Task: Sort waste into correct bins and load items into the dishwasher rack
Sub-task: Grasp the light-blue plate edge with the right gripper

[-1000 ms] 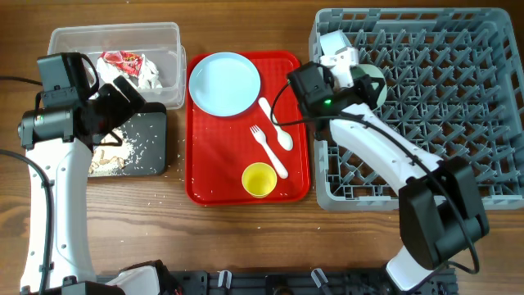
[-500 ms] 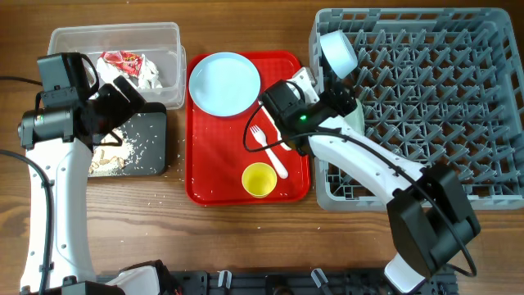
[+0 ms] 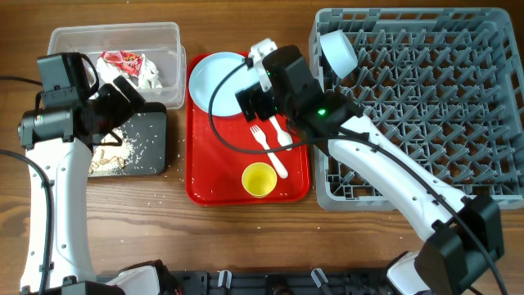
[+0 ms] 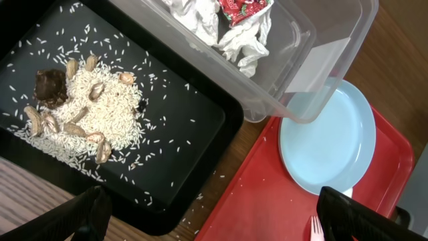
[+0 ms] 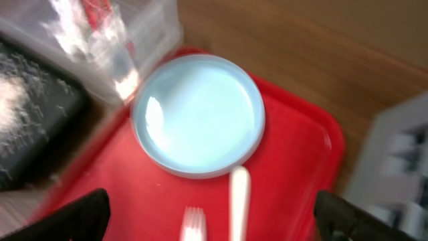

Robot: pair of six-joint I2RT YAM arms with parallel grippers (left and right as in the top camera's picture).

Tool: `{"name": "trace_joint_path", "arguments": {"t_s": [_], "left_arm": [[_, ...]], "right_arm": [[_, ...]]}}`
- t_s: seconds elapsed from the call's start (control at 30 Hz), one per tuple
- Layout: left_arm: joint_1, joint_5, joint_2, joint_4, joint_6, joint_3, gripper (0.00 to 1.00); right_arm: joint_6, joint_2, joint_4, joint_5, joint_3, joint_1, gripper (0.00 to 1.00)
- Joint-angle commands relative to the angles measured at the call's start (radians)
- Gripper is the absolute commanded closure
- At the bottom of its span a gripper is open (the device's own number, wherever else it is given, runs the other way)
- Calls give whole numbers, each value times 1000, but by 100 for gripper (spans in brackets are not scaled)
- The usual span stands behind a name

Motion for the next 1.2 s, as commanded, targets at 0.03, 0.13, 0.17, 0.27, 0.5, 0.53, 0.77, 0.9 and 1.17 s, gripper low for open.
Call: {"name": "trace_joint_path", "arguments": {"t_s": [0.03, 0.13, 0.17, 0.27, 0.5, 0.53, 0.77, 0.9, 1.17], "left_arm": [[5, 1, 2, 2, 1, 8, 0], [5, 1, 2, 3, 2, 8, 0], [5, 1, 2, 3, 1, 8, 0], [5, 1, 2, 2, 1, 8, 0], [5, 1, 2, 3, 2, 8, 0], [5, 1, 2, 3, 1, 8, 0], [5, 1, 2, 3, 1, 8, 0], [5, 1, 2, 3, 2, 8, 0], [5, 1, 2, 2, 1, 8, 0]], "right_arm": [[394, 125, 148, 172, 15, -10, 18], [439, 257, 281, 172, 15, -10, 30], [486, 317, 318, 171, 15, -11, 34], [593, 408, 344, 170, 15, -11, 51], [594, 523, 404, 161, 15, -11, 69], [599, 534, 400, 161, 15, -11, 70], [534, 508, 447, 161, 16, -16, 62], [447, 423, 406, 145, 16, -44, 52], [453, 407, 208, -69, 16, -160, 57]]}}
